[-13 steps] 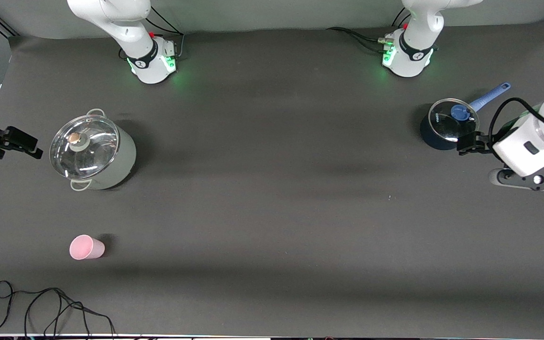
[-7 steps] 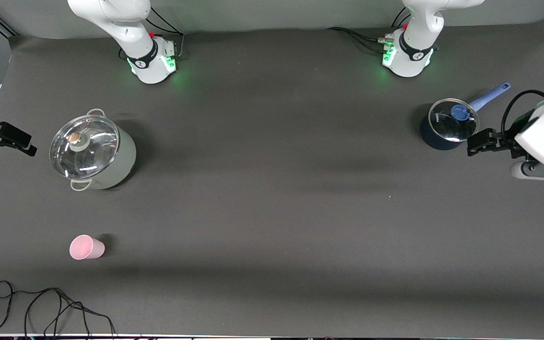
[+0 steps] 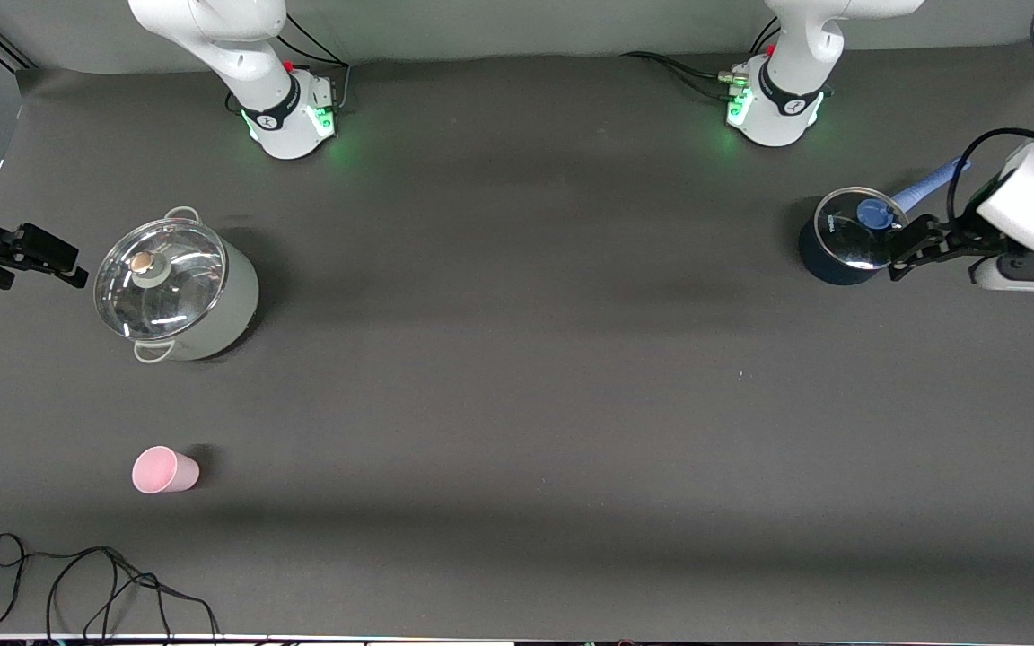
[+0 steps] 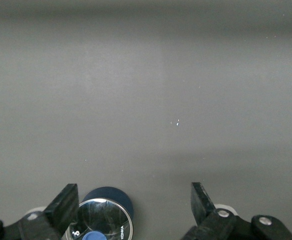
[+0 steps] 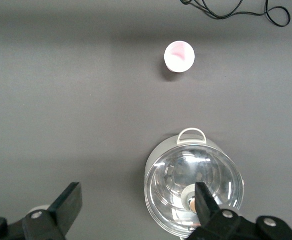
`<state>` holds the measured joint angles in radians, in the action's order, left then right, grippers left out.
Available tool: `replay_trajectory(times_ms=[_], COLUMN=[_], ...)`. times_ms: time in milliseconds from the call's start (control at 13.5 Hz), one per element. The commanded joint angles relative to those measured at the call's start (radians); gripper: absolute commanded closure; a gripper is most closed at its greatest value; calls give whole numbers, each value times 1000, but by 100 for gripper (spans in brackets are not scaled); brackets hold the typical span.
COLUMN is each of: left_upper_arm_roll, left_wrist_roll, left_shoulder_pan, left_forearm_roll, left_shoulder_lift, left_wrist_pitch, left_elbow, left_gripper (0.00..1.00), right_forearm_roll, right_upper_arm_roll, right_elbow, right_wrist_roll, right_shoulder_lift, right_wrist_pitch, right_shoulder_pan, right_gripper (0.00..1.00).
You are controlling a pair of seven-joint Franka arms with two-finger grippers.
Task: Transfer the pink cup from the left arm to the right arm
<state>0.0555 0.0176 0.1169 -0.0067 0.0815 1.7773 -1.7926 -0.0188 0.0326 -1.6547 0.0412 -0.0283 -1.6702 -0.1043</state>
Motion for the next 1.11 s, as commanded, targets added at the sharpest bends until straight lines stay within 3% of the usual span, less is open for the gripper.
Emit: replay_trajectory(times_ms=[0, 1039], left_upper_arm_roll=[18, 21], left_wrist_roll=[19, 8], left_shoulder_pan=[38, 12], left_forearm_roll=[-4, -4], left_shoulder_lift=[-12, -72], left_wrist_pitch=[-94, -139], left_elbow=[68, 96], left_gripper=[0, 0], right_forearm_roll=[10, 10], right_upper_arm_roll=[7, 6], right_elbow=[-7, -2], right_wrist_roll=[-9, 72], right_shoulder_lift=[-13, -5], right_wrist_pitch=[10, 29], right_shoulder_pan=[-9, -8], right_gripper=[0, 0])
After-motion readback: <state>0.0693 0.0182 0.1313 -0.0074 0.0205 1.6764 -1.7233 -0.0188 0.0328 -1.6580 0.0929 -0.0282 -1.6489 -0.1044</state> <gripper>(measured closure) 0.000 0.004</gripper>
